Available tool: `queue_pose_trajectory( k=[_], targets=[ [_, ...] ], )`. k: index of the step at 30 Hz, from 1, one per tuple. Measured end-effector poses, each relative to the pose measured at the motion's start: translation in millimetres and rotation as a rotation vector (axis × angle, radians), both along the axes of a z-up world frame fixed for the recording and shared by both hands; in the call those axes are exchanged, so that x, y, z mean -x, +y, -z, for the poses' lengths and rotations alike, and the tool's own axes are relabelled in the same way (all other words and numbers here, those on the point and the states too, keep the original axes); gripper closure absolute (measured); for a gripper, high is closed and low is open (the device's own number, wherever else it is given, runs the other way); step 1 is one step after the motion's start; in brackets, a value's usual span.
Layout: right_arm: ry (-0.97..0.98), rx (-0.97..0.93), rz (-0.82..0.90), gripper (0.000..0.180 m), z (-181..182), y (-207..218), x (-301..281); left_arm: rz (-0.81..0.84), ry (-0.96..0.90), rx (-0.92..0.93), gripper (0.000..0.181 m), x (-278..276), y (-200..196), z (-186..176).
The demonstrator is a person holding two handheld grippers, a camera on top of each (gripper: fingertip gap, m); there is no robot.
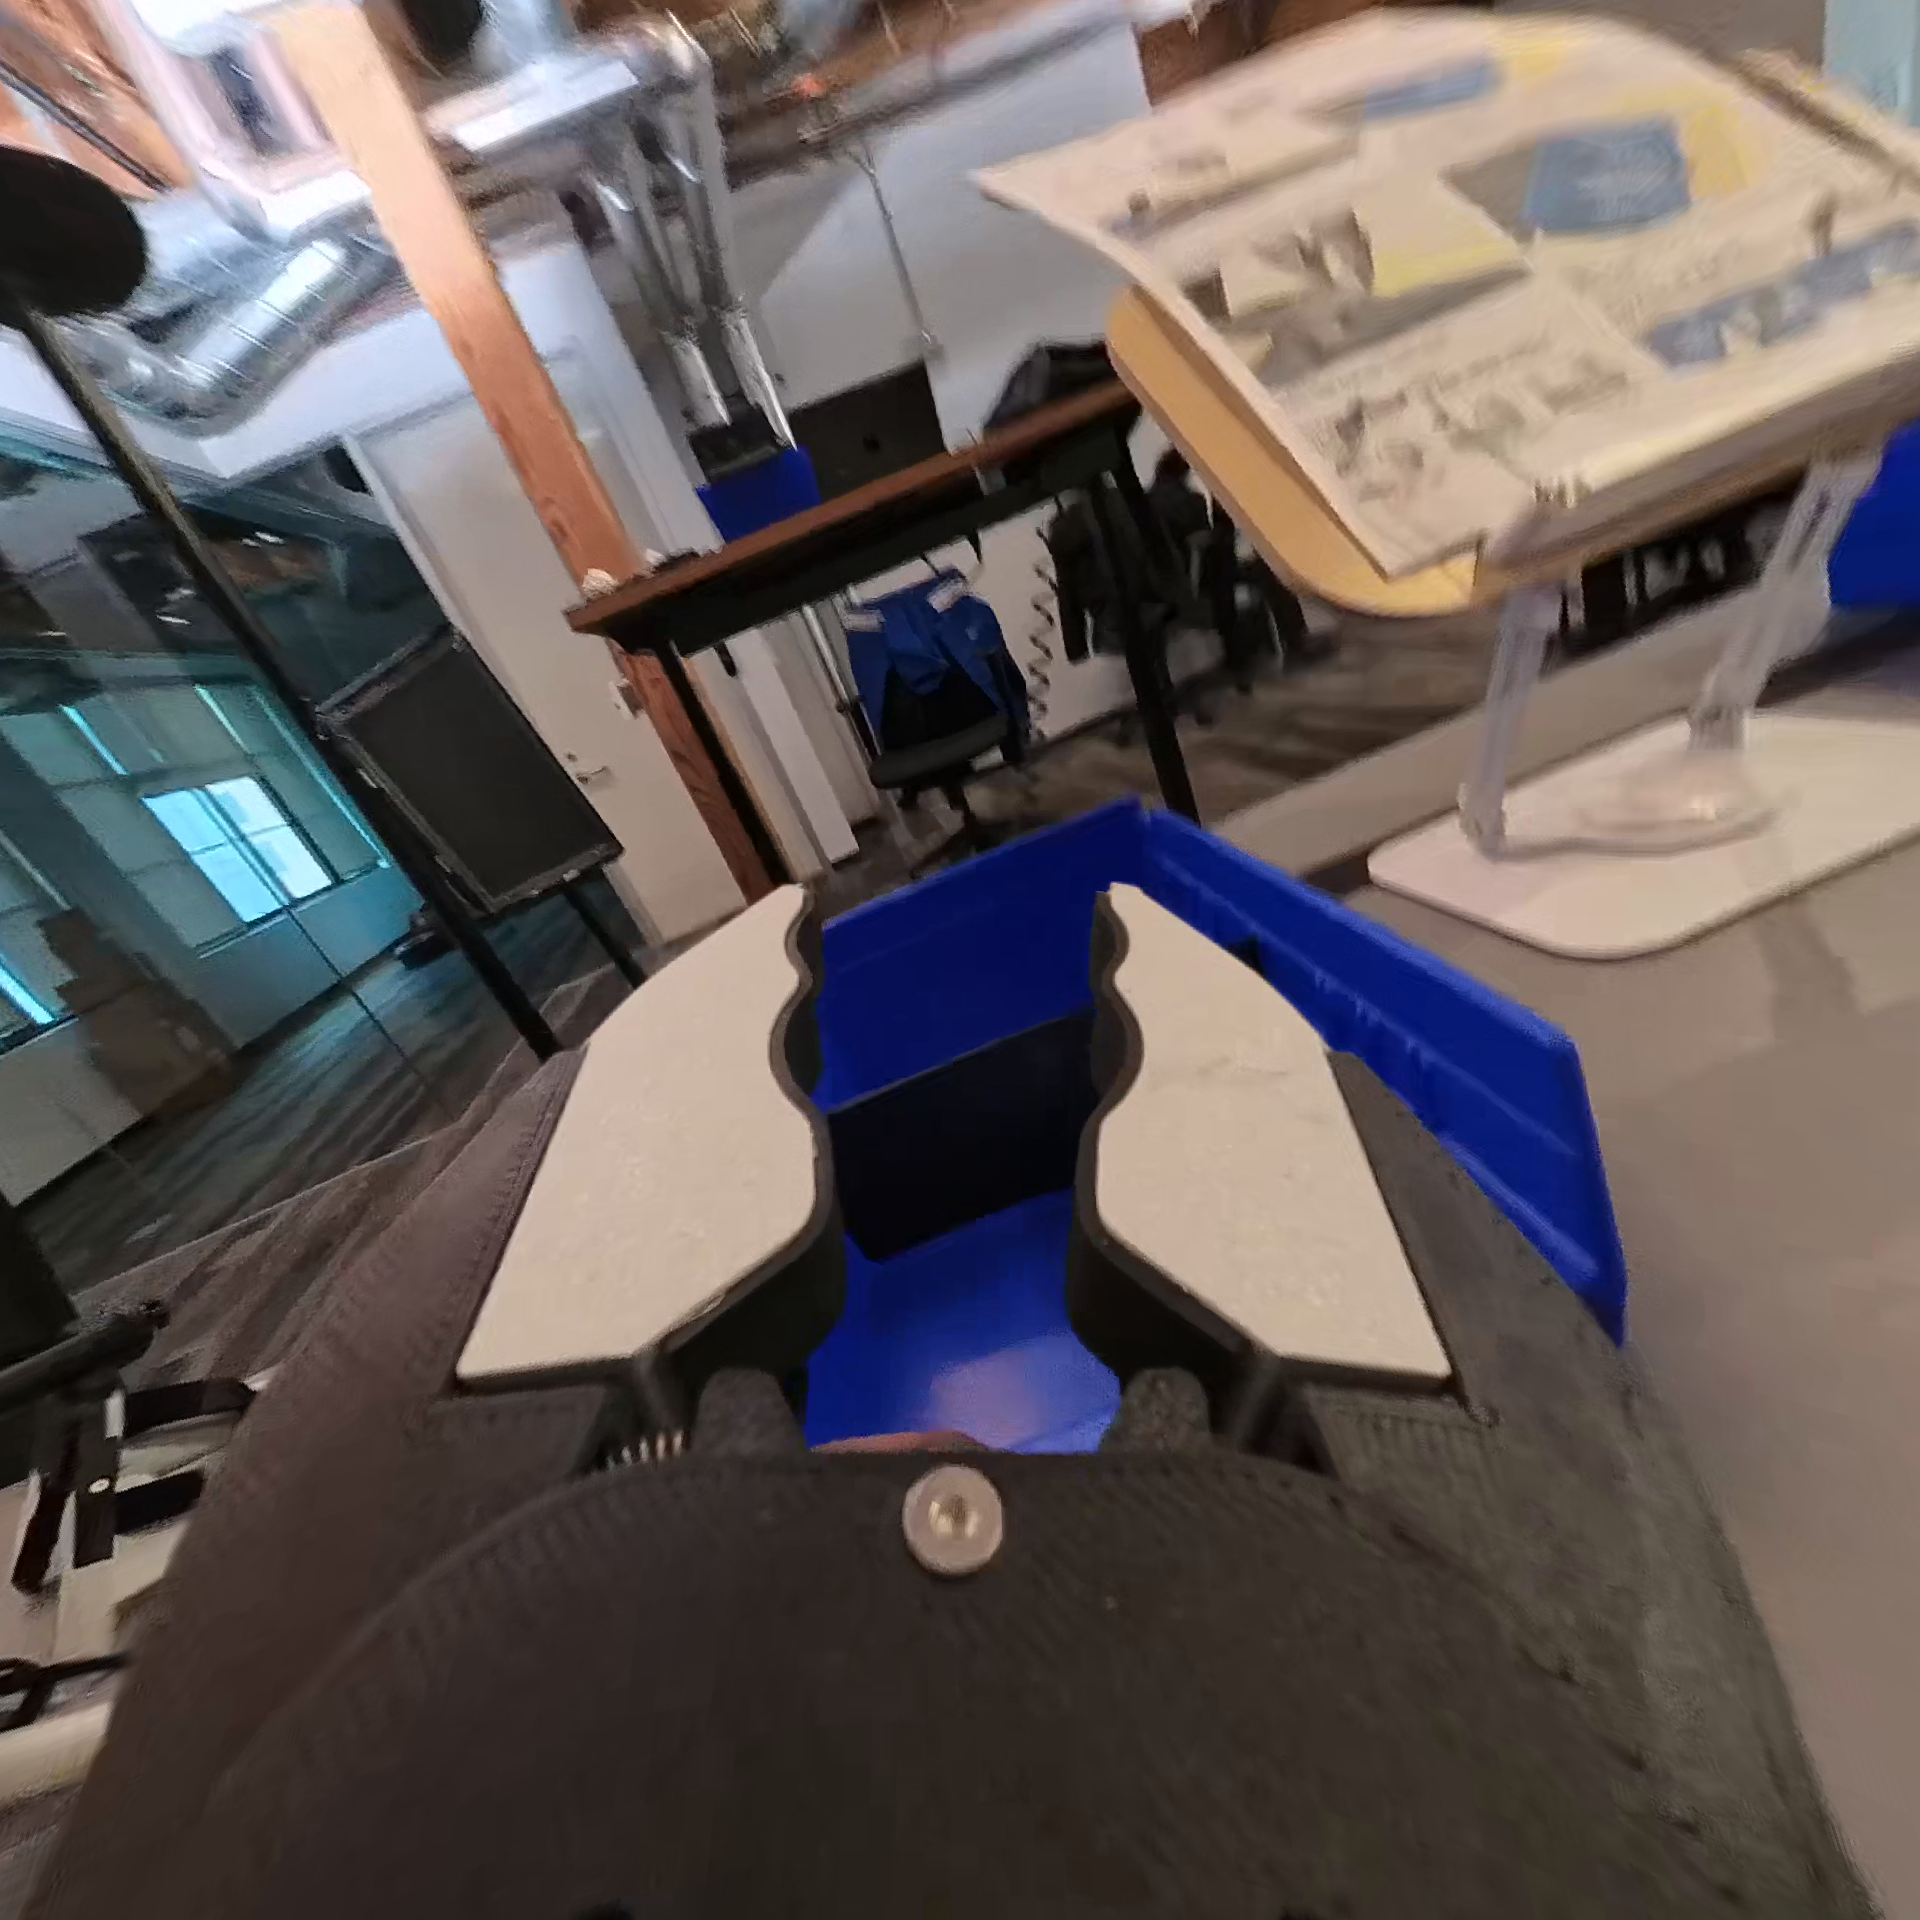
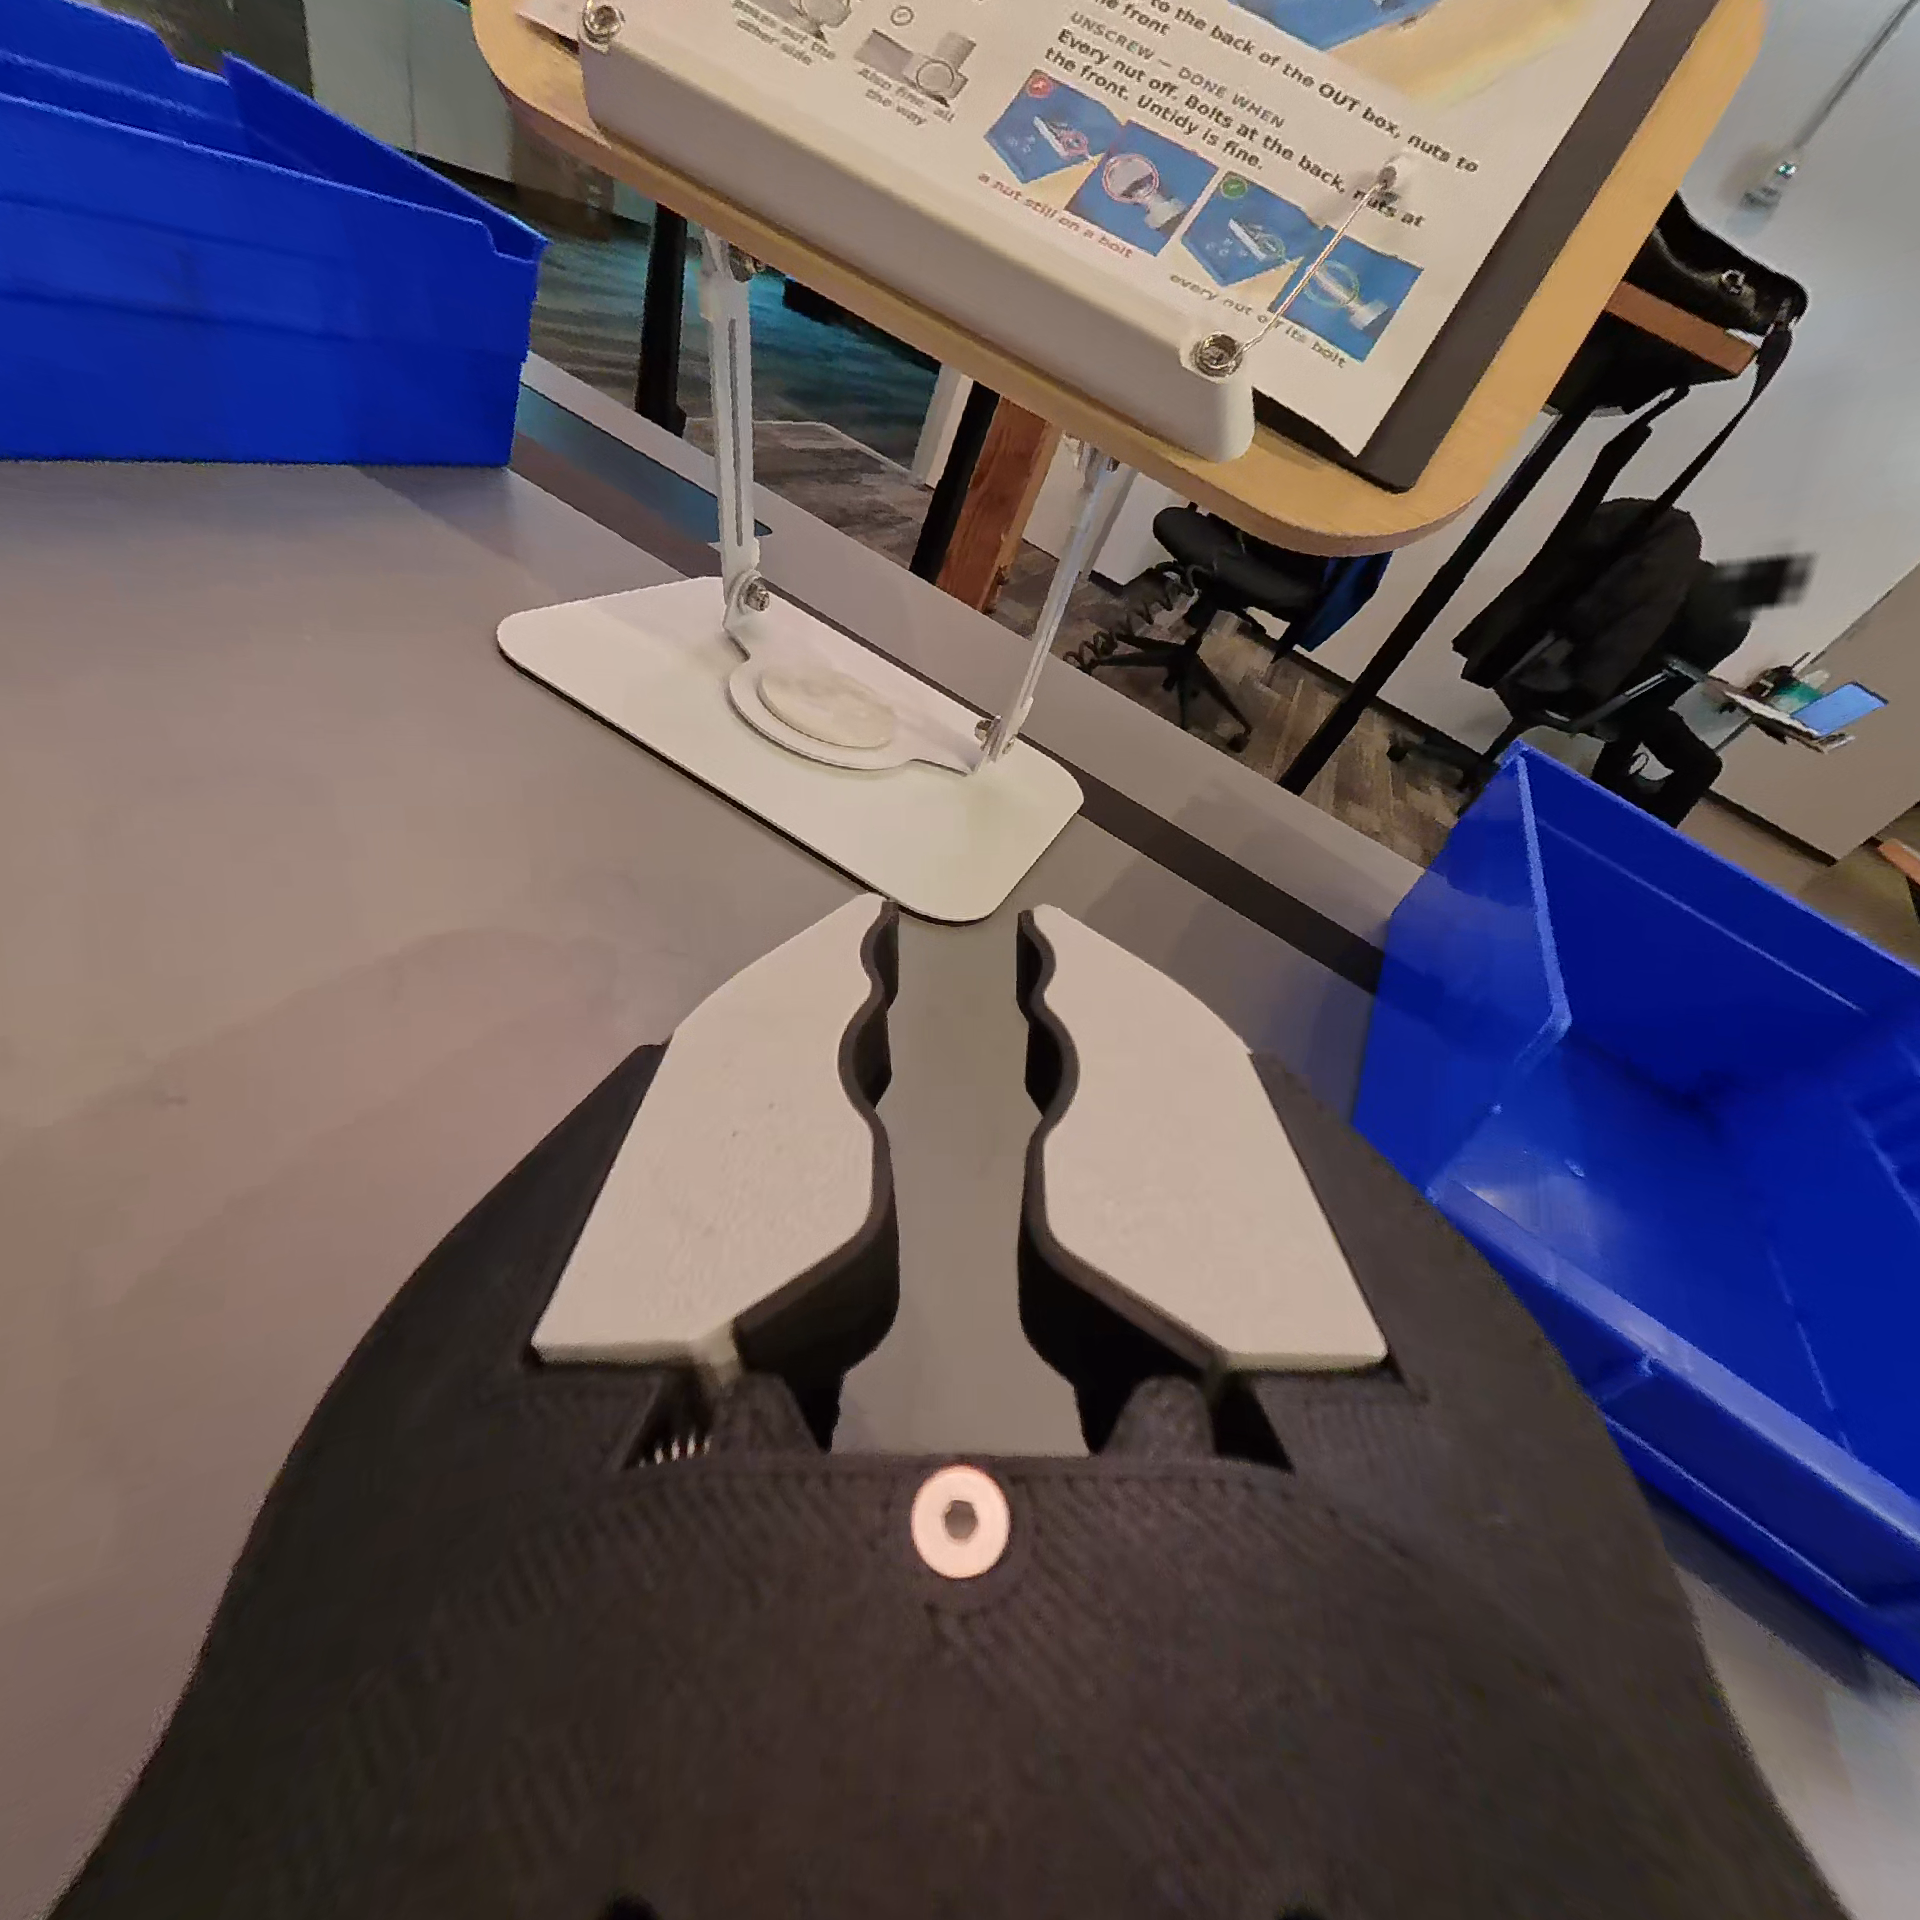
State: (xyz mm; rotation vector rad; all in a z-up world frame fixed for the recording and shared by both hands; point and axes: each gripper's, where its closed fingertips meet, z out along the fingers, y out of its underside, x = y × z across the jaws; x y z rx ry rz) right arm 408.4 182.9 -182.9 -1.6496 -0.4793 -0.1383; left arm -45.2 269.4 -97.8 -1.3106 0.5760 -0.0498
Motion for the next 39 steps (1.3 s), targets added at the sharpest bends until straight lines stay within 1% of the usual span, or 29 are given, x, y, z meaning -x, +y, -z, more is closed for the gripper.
queue_pose_trajectory(
  k=[1, 3, 5, 7, 9, 11, 13, 16, 17, 18, 19, 20, 22, 25, 26, 28, 29, 30, 31, 32, 33, 35, 37, 39],
  targets=[
    [-0.004, -0.001, 0.002, 0.158, 0, 0, -1, -0.009, 0.040, 0.028, 0.133, 0, 2, 6],
    [-0.001, 0.010, 0.002, 0.158, 2, -1, -1, -0.023, 0.094, 0.049, 0.127, 0, 4, 12],
    [-0.004, 0.026, -0.006, 0.158, 6, -1, 1, -0.045, 0.126, 0.039, 0.128, 3, 5, 9],
    [-0.010, 0.033, -0.018, 0.159, 8, -1, 4, -0.020, 0.138, 0.057, 0.129, -1, 5, 5],
    [-0.016, 0.035, -0.025, 0.159, 8, -1, 6, -0.023, 0.116, 0.078, 0.126, 0, 10, -2],
    [-0.015, 0.040, -0.027, 0.159, 9, 0, 6, 0.003, 0.147, 0.120, 0.127, -4, 17, -5],
    [-0.011, 0.044, -0.034, 0.159, 9, 0, 6, 0.023, 0.183, 0.146, 0.130, -8, 29, -9],
    [-0.007, 0.051, -0.040, 0.159, 10, 0, 7, 0.091, 0.211, 0.242, 0.127, -22, 51, -9],
    [-0.006, 0.053, -0.043, 0.159, 11, 0, 7, 0.089, 0.234, 0.266, 0.127, -24, 62, -9],
    [-0.007, 0.054, -0.045, 0.159, 11, 0, 7, 0.049, 0.265, 0.264, 0.125, -22, 75, -11],
    [-0.007, 0.055, -0.045, 0.159, 11, 0, 8, 0.025, 0.311, 0.276, 0.119, -22, 87, -9],
    [-0.007, 0.056, -0.046, 0.159, 11, 0, 8, 0.029, 0.365, 0.321, 0.118, -24, 98, -4],
    [-0.005, 0.060, -0.050, 0.160, 12, 0, 8, 0.048, 0.444, 0.414, 0.130, -31, 119, 9],
    [0.002, 0.068, -0.055, 0.160, 12, 1, 8, 0.029, 0.535, 0.559, 0.115, -32, 155, 33],
    [0.003, 0.068, -0.056, 0.160, 12, 1, 8, 0.025, 0.549, 0.621, 0.114, -30, 166, 43],
    [0.004, 0.070, -0.059, 0.160, 12, 0, 8, 0.051, 0.534, 0.835, 0.108, -29, 177, 69],
    [0.005, 0.072, -0.060, 0.160, 13, 1, 8, 0.066, 0.552, 0.890, 0.113, -31, 181, 76],
    [0.007, 0.073, -0.062, 0.160, 13, 1, 8, 0.083, 0.584, 0.901, 0.123, -32, 186, 81],
    [0.009, 0.074, -0.064, 0.161, 13, 1, 8, 0.097, 0.609, 0.923, 0.121, -32, 190, 87],
    [0.012, 0.075, -0.066, 0.161, 13, 1, 8, 0.106, 0.631, 0.960, 0.123, -32, 192, 94],
    [0.014, 0.076, -0.067, 0.161, 12, 0, 8, 0.097, 0.671, 0.996, 0.126, -29, 194, 102],
    [0.018, 0.077, -0.069, 0.161, 12, 1, 8, 0.048, 0.745, 1.004, 0.122, -23, 204, 114],
    [0.019, 0.081, -0.068, 0.161, 13, 1, 8, 0.006, 0.782, 0.981, 0.130, -20, 213, 118],
    [0.015, 0.085, -0.071, 0.162, 14, 1, 9, -0.006, 0.780, 1.023, 0.137, -21, 216, 127]
  ],
)
